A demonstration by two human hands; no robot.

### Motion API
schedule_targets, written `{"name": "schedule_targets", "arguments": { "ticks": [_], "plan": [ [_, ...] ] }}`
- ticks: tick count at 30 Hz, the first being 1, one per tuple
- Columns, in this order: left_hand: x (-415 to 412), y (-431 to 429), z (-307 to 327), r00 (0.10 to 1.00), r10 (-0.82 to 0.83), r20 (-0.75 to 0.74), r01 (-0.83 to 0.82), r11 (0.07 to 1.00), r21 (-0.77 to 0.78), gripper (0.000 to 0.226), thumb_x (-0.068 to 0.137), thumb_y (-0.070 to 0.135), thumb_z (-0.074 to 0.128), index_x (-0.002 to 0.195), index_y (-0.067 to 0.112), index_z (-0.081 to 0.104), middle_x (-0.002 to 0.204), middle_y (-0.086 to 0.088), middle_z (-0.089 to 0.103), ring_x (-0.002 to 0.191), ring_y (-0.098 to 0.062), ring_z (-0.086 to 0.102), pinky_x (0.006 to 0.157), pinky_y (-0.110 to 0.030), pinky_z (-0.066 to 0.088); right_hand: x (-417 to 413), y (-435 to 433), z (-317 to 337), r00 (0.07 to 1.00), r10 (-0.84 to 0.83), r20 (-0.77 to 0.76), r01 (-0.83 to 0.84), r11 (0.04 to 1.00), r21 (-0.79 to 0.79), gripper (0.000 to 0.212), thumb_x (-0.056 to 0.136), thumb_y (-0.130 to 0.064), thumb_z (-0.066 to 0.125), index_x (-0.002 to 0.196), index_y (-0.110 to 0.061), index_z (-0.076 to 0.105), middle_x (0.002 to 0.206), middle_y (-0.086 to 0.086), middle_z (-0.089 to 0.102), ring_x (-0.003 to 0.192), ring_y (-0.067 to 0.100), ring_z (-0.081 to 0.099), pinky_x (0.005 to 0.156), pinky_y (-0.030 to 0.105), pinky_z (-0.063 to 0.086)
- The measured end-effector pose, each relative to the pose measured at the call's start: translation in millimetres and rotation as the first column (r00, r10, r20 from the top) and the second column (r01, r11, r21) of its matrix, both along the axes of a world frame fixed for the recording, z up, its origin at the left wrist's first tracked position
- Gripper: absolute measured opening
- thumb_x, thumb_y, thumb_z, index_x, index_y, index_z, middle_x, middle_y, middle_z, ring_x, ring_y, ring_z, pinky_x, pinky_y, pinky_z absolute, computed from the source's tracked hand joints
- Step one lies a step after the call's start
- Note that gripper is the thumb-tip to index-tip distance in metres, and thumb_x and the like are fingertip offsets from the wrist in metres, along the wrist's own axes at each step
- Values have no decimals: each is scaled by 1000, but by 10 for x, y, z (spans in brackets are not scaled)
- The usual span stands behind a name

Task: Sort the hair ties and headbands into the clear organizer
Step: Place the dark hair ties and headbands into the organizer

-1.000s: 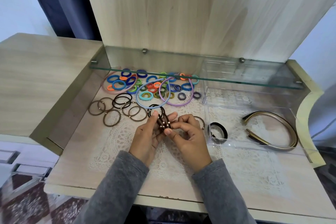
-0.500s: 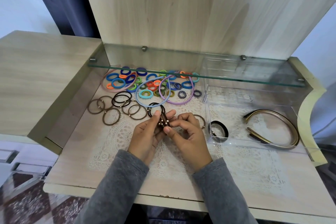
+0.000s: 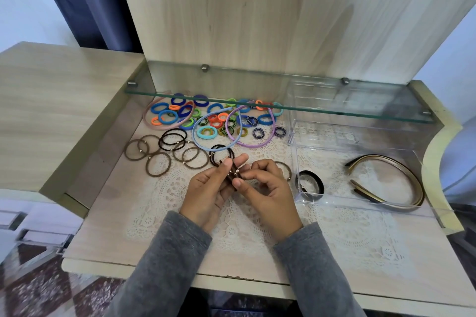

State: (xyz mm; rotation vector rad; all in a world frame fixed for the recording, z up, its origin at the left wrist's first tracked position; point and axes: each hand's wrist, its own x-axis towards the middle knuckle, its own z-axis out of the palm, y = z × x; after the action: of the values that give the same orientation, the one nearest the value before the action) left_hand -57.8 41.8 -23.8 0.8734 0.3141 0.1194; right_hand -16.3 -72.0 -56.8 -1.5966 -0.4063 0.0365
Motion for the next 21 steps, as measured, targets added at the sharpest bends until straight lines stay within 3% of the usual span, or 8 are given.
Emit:
{"name": "schedule_targets", "arguments": {
  "ticks": [13, 18, 21],
  "plan": [
    [-17, -45, -15, 1000, -21, 12, 20, 995, 101, 34, 83, 21, 57, 105, -3, 67, 111, -12, 70, 106, -19, 66, 81, -22, 55, -1, -18, 39, 999, -35, 36, 34, 999, 18, 13, 73, -40, 71, 82, -30, 73, 86, -15, 51, 86, 14, 50, 67, 45, 46],
    [-15, -33, -8, 1000, -14, 14, 13, 998, 69, 33, 83, 19, 56, 105, -4, 66, 111, -11, 71, 105, -17, 67, 81, -22, 55, 1, -20, 29, 998, -32, 61, 31, 999, 13, 14, 73, -40, 72, 84, -31, 74, 86, -8, 51, 82, 13, 49, 67, 31, 41],
    [-15, -15, -11, 1000, -15, 18, 14, 998, 55, 31, 83, 20, 56, 104, 0, 69, 110, -10, 71, 103, -17, 67, 77, -21, 55, 3, -19, 31, 998, -31, 63, 31, 999, 11, 15, 75, -40, 71, 86, -30, 75, 88, -3, 53, 87, 17, 52, 69, 37, 45]
  ]
}}
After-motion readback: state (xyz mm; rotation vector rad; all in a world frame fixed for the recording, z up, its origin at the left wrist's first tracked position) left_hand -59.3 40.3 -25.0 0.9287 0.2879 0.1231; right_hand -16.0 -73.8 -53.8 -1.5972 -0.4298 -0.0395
